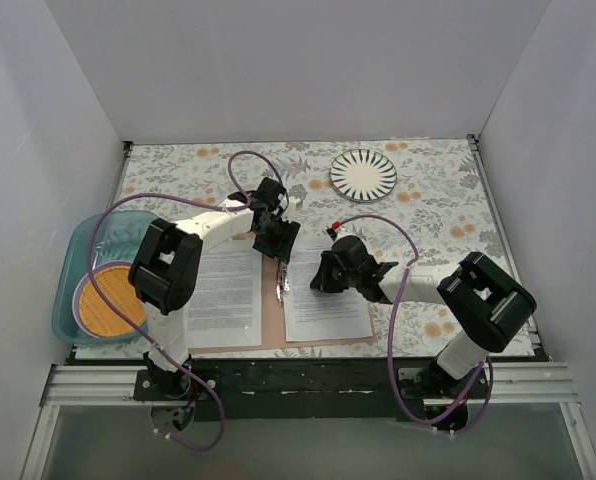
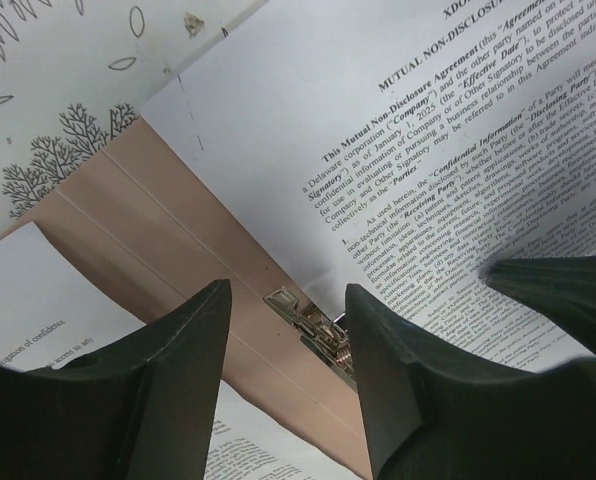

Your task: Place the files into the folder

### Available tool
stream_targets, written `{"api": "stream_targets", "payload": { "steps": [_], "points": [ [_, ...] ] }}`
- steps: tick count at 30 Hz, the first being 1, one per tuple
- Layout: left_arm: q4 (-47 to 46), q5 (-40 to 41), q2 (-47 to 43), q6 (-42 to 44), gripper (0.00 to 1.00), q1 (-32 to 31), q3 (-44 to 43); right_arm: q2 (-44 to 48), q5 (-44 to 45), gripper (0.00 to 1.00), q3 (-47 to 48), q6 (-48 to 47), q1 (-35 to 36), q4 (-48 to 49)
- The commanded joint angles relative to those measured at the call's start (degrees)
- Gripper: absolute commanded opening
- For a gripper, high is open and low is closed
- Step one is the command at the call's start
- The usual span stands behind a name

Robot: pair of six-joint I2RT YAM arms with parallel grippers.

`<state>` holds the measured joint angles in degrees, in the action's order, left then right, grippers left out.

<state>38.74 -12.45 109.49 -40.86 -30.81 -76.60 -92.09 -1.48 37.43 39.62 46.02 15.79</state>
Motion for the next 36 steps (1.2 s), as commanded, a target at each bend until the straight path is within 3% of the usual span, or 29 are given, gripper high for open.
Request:
{"api": "stream_targets", "payload": {
  "steps": [1,11,19,27,36],
  "points": [
    [-1.0,1.3,0.5,-1.0,0.47,0.7,-2.4,-0.7,1.1,0.01,-2.9,0.1,0.7,-3.7],
    [-0.2,-0.2,1.3,-0.8,0.35,0.7,-1.9,-0.6,1.1,0.01,-4.2,1.5,0.9,-4.0],
    [1.4,-2.1,-0.6,-0.9,0.11,0.7,-3.7,-1.4,3.0,0.01,-4.3,2.7,1.0,-5.6],
    [3.8,-5.9,-5.6,0.4,0.03,0.7,-3.6,-1.5,3.4,0.01,-4.5,4.2,1.2,-7.2],
    [8.7,-11.0,-7.4,2.9,0.02,0.7,-2.1,-2.1,3.8,0.01,-4.1,5.8,1.3,-8.8]
  ]
}}
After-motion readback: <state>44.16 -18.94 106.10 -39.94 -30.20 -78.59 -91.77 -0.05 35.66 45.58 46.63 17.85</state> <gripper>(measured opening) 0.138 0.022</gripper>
